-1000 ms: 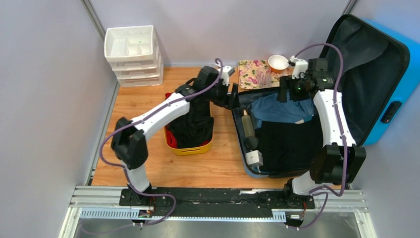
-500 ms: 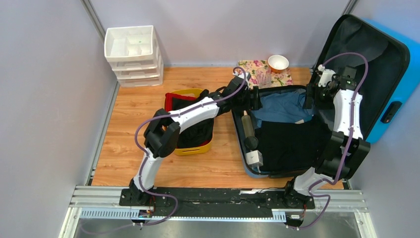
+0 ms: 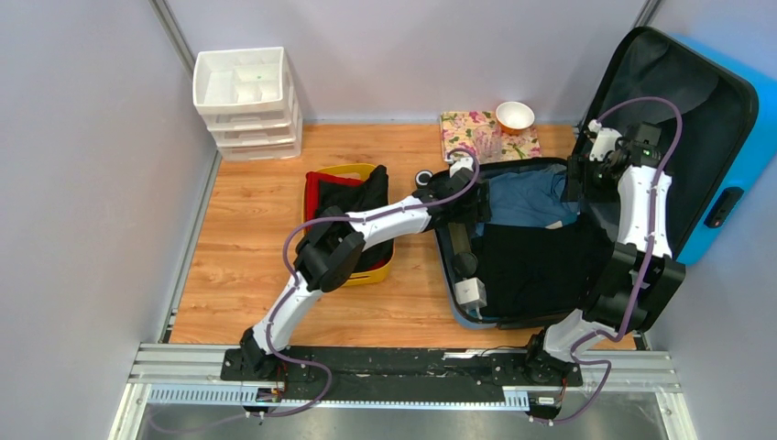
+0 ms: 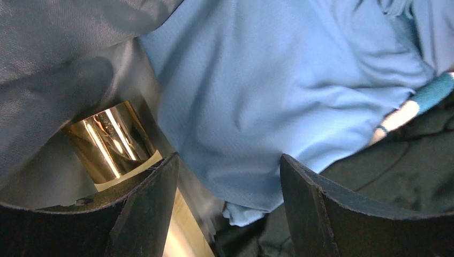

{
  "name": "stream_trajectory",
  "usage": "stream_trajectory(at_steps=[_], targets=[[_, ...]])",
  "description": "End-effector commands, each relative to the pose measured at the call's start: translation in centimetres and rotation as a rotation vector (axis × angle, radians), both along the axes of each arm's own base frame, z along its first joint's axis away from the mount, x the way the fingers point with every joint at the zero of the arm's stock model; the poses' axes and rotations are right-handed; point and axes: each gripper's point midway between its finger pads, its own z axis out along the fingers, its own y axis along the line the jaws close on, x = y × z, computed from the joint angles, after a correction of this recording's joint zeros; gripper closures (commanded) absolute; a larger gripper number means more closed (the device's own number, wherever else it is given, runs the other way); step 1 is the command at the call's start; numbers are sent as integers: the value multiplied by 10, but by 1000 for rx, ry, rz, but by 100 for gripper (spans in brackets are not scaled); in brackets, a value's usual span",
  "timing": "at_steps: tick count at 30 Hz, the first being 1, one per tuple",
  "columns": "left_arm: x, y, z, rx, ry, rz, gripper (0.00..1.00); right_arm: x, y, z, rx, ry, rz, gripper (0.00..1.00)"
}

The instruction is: Open, take out, and arrange the luggage

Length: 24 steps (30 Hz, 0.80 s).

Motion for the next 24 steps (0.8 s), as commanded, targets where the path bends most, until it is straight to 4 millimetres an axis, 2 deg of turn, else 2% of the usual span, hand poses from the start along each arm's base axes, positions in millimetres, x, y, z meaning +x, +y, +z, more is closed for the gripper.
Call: stream_trajectory(at_steps=[1,7,10,13,16,17,19,21,24], targets=[[6,-12,4,-31,-5,44,23,0,0,7,-1,-32,19,29],[9,-24,-9,-62,5,28,22,0,1,5,9,-26,19,29],[9,-31,-12,-82,5,11,28,-1,1,4,16,-25,18,29],[11,-39,-7,-117,-22,-15,40,-1,0,4,16,-25,16,29],[16,-45,4,-133,-64,-39,57,-1,-1,6,13,-28,16,29],[17,-46,9,-130,-85,-52,73,-1,-2,6,12,-30,16,29],[19,-45,16,-124,-107,-59,90,-1,-2,7,12,-32,15,29],[20,-41,28,-113,-142,-64,99,-1,-2,7,13,-31,17,29],[24,-36,51,-93,-221,-79,100,-1,-1,5,16,-27,19,29]])
